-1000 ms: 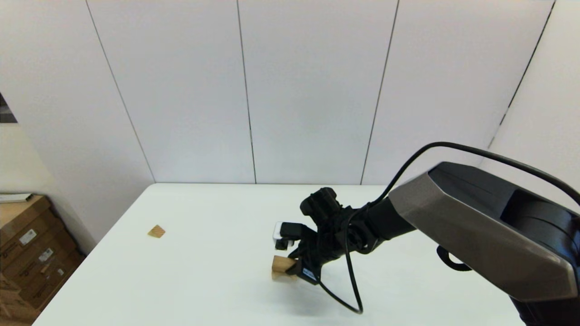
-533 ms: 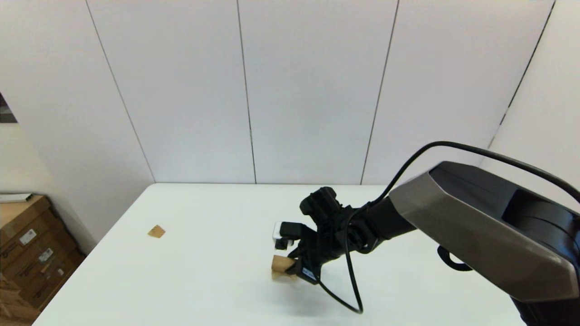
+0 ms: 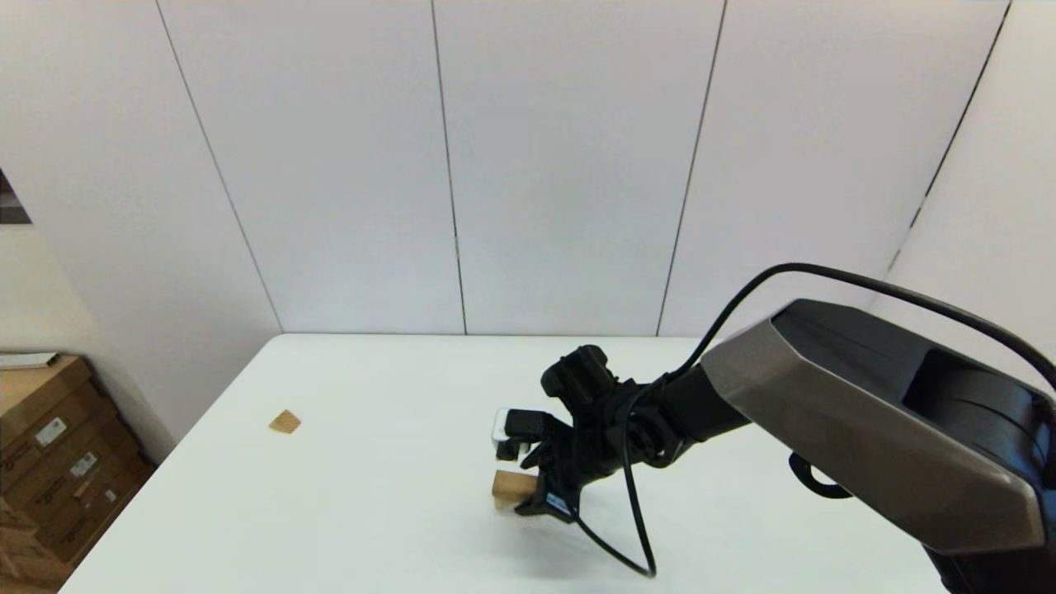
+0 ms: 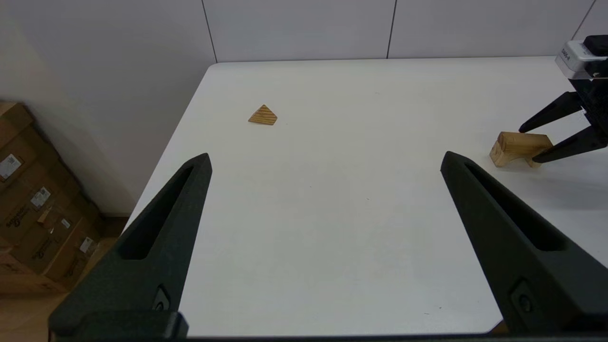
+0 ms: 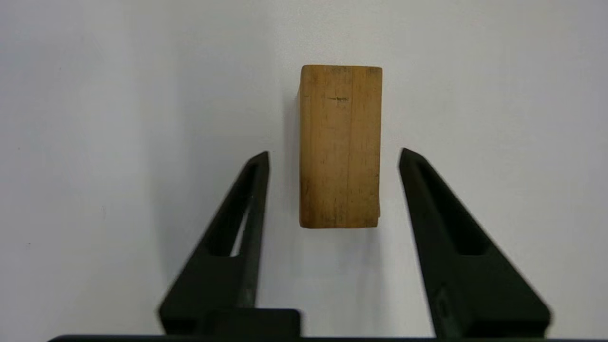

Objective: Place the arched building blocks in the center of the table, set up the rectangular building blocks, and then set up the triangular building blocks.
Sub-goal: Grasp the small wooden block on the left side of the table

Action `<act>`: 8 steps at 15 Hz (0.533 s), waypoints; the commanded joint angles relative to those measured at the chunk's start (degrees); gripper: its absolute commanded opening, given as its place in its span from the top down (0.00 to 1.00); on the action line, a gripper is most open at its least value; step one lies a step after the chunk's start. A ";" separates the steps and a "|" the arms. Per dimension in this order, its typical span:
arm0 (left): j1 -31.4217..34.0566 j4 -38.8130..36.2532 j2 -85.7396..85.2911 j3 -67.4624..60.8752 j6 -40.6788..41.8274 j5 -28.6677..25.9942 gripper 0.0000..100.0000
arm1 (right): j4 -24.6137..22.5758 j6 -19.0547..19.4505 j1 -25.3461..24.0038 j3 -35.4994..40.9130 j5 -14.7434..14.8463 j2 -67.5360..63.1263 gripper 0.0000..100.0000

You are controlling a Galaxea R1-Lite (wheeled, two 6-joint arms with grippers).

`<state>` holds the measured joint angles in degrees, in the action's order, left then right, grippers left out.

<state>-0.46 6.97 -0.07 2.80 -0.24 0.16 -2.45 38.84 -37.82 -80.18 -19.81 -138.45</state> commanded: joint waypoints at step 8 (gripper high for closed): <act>0.02 0.06 0.07 0.01 -0.02 0.02 0.00 | 0.87 -6.93 9.25 2.31 -5.33 18.30 0.00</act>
<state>-0.46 7.00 -0.07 2.80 -0.22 0.16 -1.68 35.11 -32.61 -80.51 -23.78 -131.41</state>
